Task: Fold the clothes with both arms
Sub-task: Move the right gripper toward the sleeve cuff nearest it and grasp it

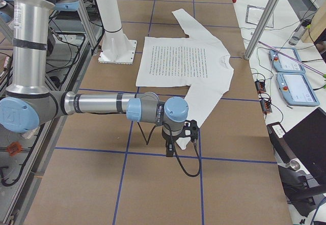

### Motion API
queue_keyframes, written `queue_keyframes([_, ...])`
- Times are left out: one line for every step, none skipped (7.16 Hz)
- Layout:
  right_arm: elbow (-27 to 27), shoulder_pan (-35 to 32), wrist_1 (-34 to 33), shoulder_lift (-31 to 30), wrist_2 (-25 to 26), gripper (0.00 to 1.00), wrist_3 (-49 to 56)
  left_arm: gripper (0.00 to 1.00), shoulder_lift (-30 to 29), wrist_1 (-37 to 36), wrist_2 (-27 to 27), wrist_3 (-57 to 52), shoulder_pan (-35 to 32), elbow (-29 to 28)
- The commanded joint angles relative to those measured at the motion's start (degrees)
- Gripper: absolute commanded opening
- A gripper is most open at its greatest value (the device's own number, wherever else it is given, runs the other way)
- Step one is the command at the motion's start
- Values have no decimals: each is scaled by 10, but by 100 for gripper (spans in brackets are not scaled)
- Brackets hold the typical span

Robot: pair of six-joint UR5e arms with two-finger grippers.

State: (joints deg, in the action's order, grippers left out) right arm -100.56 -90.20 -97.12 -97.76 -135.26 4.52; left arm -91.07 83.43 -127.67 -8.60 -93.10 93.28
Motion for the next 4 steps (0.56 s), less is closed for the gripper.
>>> queue_keyframes([1, -2, 1, 5, 0, 100, -3, 100, 4, 1, 0, -1, 0, 5])
queue_keyframes([3, -2, 1, 5, 1, 100, -5, 100, 0, 3, 1, 0, 1, 11])
queue_keyframes([1, -2, 1, 6, 1, 100, -6, 100, -5, 21, 5, 1, 4, 15])
queue_keyframes([-6, -2, 2, 10, 1, 100, -6, 100, -6, 58, 2, 4, 5, 7])
